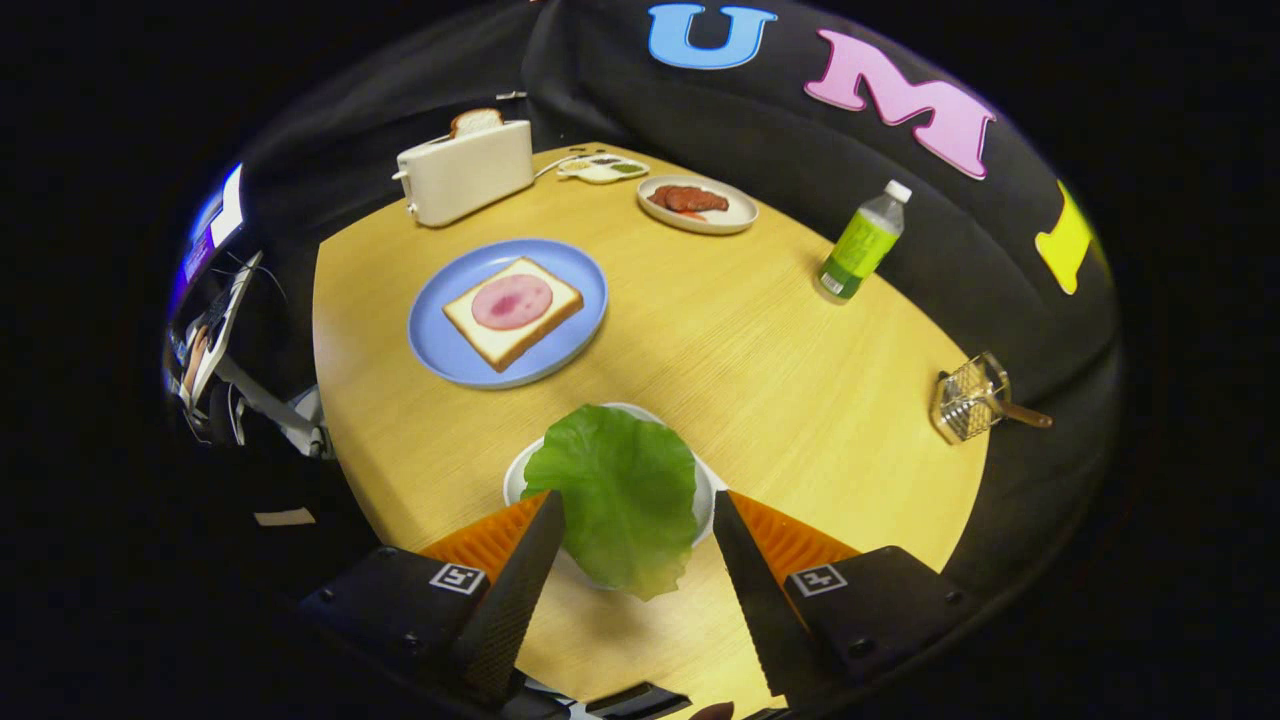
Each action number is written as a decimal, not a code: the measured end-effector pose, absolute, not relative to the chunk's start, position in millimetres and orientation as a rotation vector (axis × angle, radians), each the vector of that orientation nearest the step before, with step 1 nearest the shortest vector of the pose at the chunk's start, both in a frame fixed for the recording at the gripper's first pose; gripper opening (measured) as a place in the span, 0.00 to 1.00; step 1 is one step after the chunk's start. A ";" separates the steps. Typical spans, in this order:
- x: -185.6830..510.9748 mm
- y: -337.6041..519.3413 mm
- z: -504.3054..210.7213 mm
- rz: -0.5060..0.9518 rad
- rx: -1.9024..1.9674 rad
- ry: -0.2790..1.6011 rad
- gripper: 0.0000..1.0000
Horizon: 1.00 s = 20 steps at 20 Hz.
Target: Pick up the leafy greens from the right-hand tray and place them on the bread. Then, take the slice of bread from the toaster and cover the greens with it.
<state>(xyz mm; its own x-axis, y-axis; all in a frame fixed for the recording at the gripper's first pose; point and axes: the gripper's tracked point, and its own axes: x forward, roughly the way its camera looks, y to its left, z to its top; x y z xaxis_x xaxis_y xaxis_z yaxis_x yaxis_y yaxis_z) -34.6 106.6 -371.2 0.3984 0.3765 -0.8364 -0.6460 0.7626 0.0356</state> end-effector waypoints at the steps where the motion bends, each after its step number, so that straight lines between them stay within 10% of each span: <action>1: -32.9 106.8 -382.2 0.672 -0.322 0.989 0.92; 13: -35.9 129.1 -434.1 0.754 -0.354 1.174 0.73; 15: -39.1 129.5 -435.2 0.764 -0.366 1.188 0.60; 18: -41.9 131.8 -433.8 0.786 -0.401 1.162 0.11; 20: -42.5 131.4 -429.5 0.779 -0.399 1.152 0.09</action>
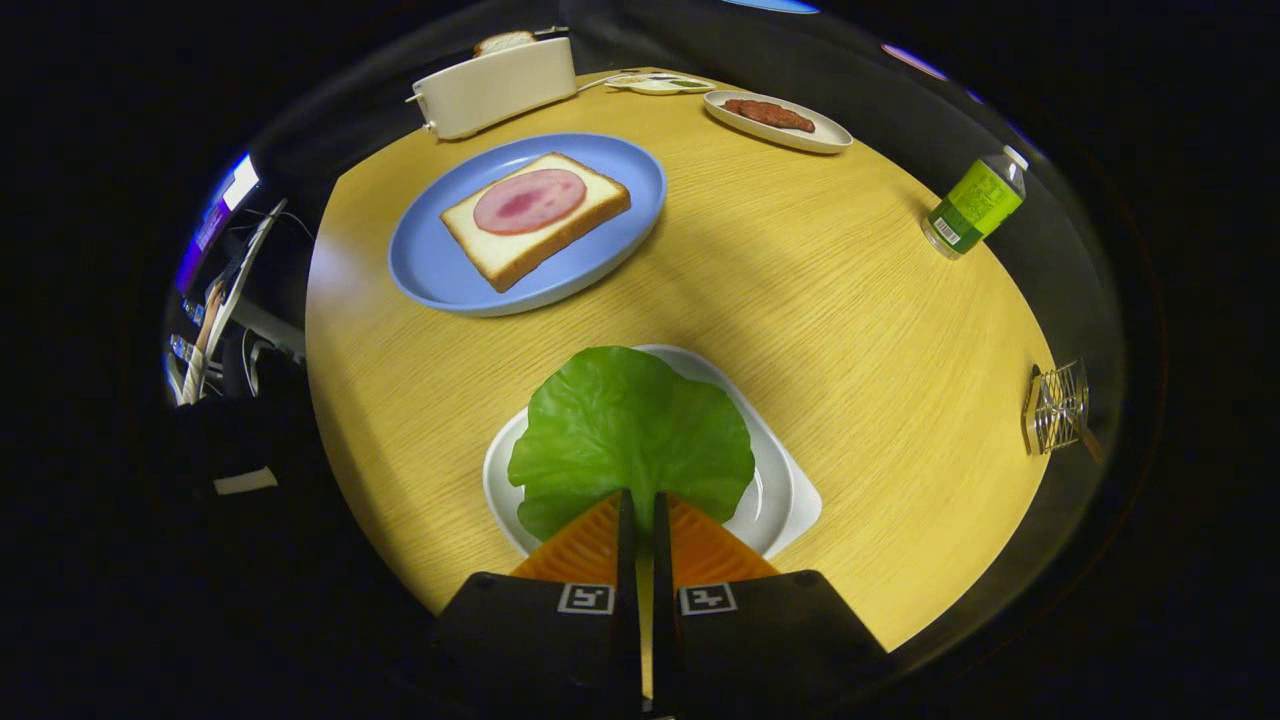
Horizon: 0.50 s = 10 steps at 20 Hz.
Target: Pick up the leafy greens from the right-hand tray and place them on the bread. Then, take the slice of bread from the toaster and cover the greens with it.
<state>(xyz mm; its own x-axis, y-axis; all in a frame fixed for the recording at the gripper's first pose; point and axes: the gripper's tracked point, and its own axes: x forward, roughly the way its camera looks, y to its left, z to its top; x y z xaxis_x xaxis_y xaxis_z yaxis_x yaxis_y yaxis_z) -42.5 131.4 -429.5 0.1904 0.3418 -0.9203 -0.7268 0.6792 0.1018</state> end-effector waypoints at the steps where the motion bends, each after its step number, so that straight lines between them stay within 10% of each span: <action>1: -42.4 131.7 -423.8 0.767 -0.375 1.149 0.09; 10: -21.5 147.4 -324.5 0.632 -0.129 1.038 0.09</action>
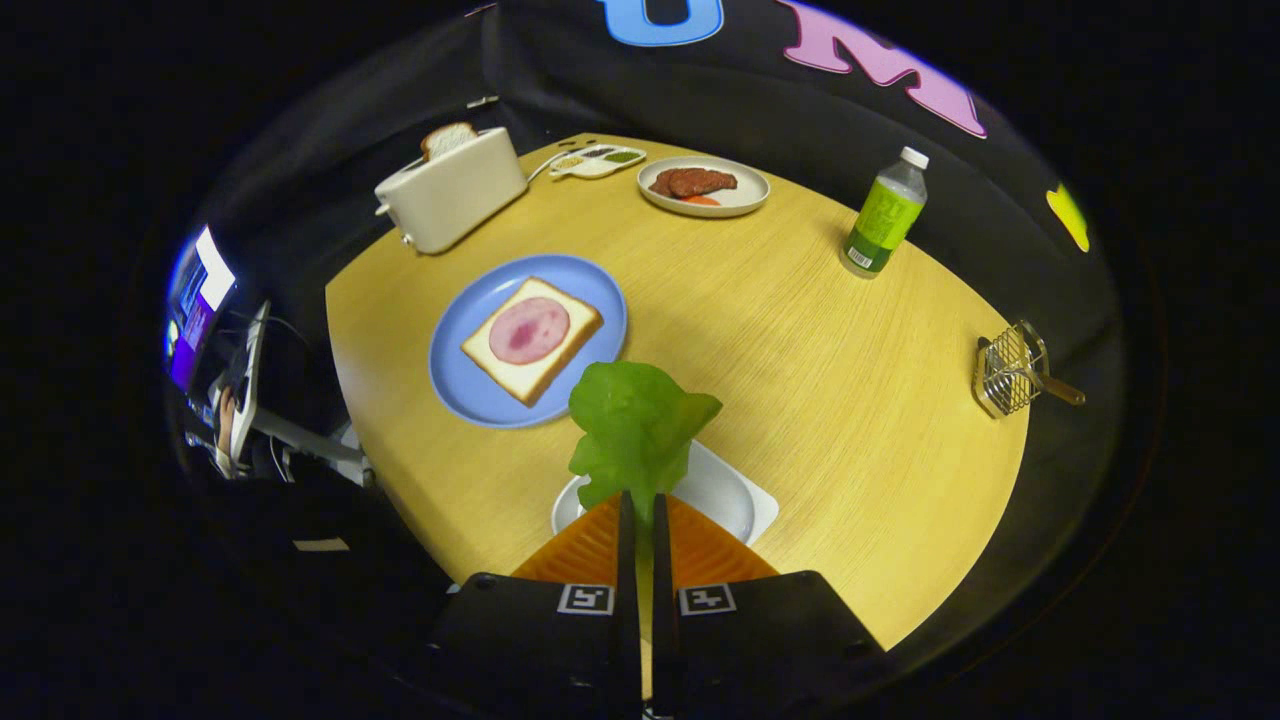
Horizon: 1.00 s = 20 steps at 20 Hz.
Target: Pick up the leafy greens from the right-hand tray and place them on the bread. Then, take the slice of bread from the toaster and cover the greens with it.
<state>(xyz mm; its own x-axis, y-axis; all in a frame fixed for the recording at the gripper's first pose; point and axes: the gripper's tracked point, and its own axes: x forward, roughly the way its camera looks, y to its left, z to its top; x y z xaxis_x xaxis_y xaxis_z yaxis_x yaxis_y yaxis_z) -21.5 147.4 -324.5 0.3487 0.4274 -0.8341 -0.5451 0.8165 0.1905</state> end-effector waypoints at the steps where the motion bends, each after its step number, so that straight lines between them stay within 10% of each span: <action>1: -18.7 153.8 -312.3 0.626 -0.100 1.028 0.09; 20: 18.9 322.5 -307.6 0.571 0.024 1.077 0.09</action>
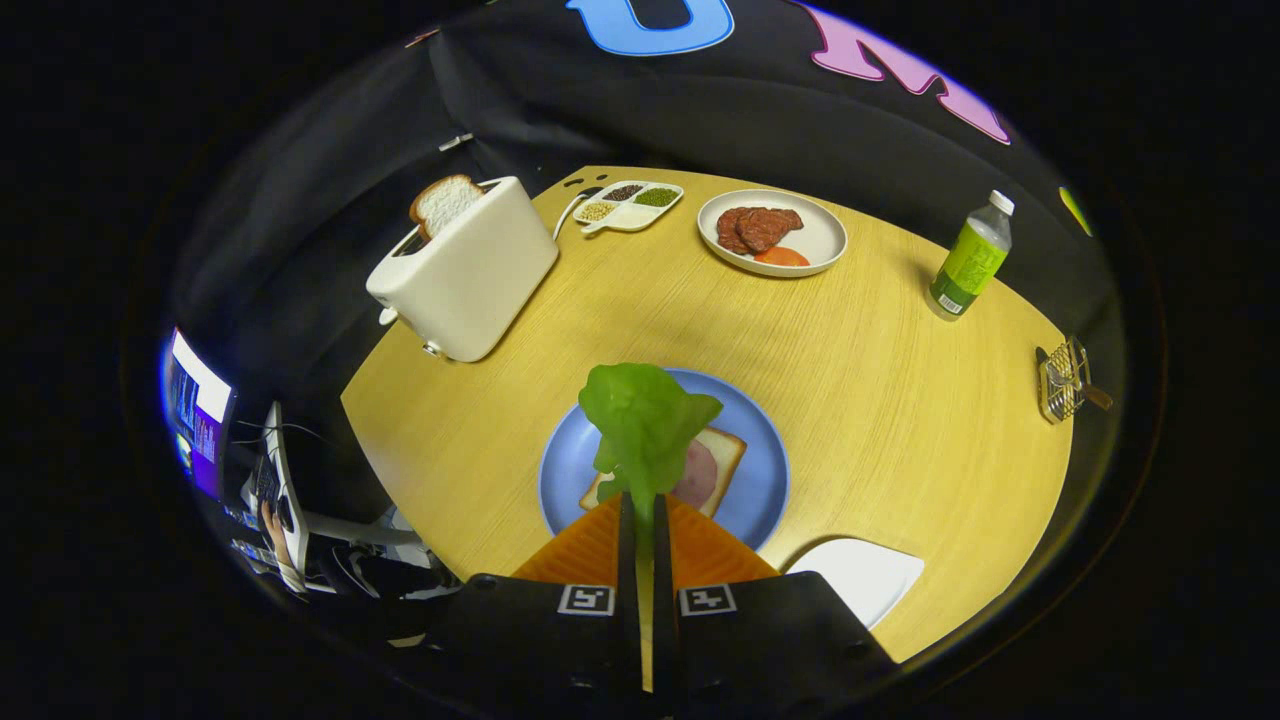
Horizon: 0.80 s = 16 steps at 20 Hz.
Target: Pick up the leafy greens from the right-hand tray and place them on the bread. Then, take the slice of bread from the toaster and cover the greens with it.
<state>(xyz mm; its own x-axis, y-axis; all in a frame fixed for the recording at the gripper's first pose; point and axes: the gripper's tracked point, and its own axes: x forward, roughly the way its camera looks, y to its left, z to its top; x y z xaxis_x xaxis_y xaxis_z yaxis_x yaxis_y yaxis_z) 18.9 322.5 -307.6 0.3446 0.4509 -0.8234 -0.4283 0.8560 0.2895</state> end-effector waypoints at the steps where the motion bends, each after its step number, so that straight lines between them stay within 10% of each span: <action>1: 22.2 323.5 -312.7 0.561 0.014 1.083 0.09; 5: 29.0 324.4 -329.6 0.526 -0.006 1.101 0.09; 10: 36.2 318.7 -340.5 0.469 -0.031 1.104 0.44; 16: 51.2 323.1 -289.9 0.414 0.028 0.945 0.51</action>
